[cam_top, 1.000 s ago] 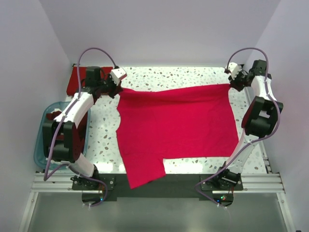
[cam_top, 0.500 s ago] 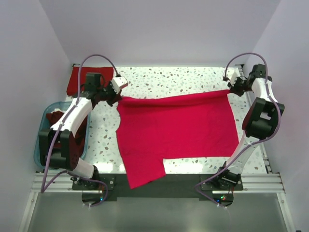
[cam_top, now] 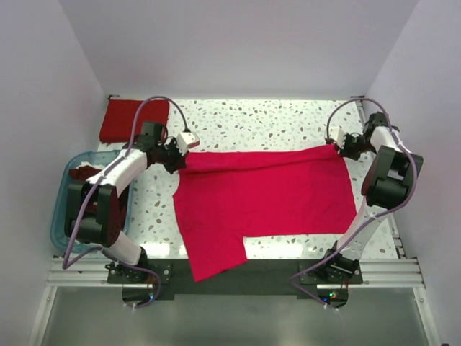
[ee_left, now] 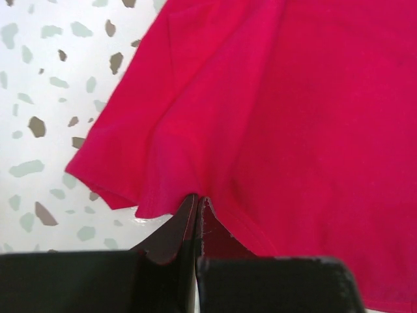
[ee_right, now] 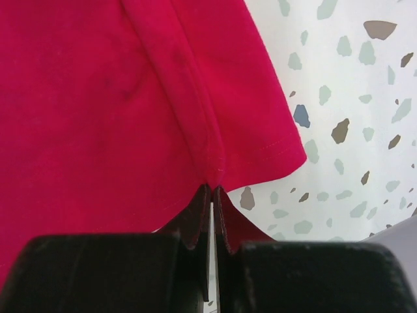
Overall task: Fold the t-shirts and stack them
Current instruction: Fold the tshirt
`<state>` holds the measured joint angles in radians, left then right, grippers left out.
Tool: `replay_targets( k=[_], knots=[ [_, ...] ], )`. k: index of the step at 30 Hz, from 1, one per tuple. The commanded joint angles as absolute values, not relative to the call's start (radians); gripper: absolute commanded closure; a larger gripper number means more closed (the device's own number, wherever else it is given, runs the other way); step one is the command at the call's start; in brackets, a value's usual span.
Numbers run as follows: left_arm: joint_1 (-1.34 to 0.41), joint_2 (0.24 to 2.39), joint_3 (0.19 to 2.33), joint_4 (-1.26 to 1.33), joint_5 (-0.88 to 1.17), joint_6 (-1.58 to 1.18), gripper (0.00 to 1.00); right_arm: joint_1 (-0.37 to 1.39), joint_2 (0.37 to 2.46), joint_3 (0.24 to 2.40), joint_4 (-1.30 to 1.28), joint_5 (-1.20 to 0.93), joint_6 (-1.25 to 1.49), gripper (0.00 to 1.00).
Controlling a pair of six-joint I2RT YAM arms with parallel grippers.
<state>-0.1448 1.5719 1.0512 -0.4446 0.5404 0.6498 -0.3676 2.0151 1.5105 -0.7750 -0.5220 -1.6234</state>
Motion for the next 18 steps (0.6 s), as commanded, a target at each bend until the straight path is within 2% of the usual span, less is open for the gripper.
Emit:
replay_targets(
  k=[1,11,18],
  knots=[
    [-0.166,1.592,1.031,-0.459,0.522,0.669,1.0,-0.371,1.947,1.485,-0.775,-0.503,-1.72,1.0],
    [-0.175,1.618,1.029,-0.46,0.483,0.676,1.0,-0.365,1.911,1.459,-0.816,-0.488,-1.769,1.0],
    [-0.173,1.56,1.06,-0.485,0.476,0.689,1.0,-0.371,1.888,1.539,-0.903,-0.502,-1.736,1.0]
  ],
)
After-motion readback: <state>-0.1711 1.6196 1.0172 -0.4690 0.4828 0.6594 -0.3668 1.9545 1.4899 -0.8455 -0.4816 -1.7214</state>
